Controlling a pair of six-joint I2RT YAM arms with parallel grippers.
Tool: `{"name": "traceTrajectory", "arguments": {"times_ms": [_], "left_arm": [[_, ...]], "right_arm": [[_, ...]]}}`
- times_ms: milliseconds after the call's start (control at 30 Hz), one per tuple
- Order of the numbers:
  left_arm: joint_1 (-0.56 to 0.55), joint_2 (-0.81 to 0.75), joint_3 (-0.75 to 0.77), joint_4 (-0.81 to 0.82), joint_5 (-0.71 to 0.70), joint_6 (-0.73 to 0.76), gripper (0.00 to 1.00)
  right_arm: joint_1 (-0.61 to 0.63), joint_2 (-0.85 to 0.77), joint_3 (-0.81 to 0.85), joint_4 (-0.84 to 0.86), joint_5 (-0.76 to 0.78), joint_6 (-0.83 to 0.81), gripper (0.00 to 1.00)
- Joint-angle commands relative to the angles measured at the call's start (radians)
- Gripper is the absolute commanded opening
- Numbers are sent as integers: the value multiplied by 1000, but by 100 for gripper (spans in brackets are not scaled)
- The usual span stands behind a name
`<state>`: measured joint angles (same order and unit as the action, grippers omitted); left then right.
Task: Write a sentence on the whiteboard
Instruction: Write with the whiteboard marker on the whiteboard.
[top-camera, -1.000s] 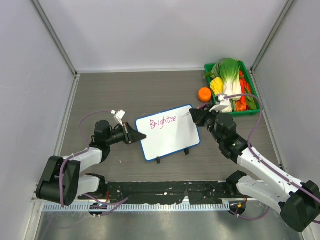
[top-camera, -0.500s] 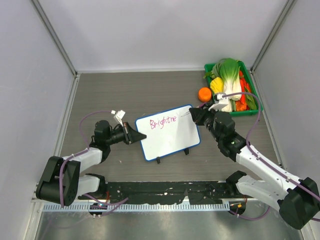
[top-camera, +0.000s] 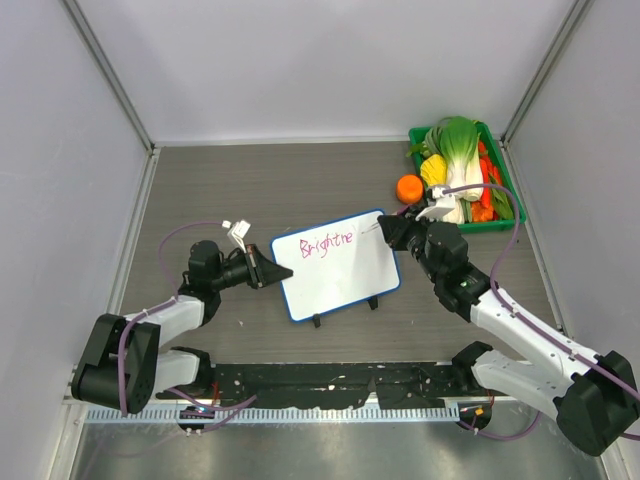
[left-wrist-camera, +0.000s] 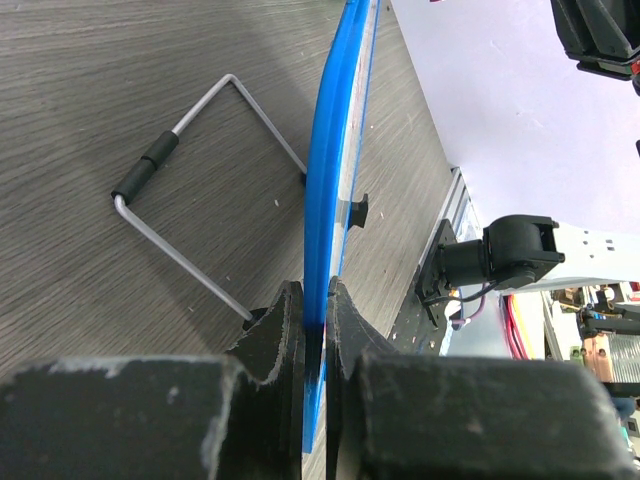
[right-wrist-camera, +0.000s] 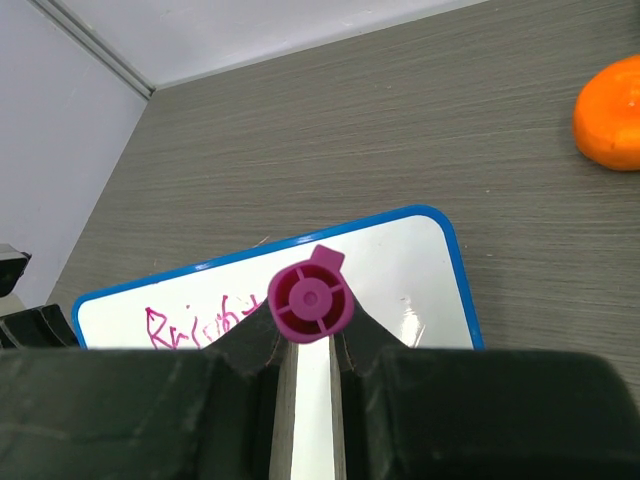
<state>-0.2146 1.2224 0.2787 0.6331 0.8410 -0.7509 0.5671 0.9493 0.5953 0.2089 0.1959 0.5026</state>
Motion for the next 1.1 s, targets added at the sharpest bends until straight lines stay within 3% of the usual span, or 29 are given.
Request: {"name": "traceTrajectory", "arguments": {"times_ms": [0, 1067], "left_arm": [[3, 9, -7, -66, -88, 79, 0], [3, 23, -3, -62, -91, 79, 0]], "right_arm": [[-4, -1, 17, 60, -4, -7, 1], [-12, 135, 49, 176, -29, 8, 1]]}}
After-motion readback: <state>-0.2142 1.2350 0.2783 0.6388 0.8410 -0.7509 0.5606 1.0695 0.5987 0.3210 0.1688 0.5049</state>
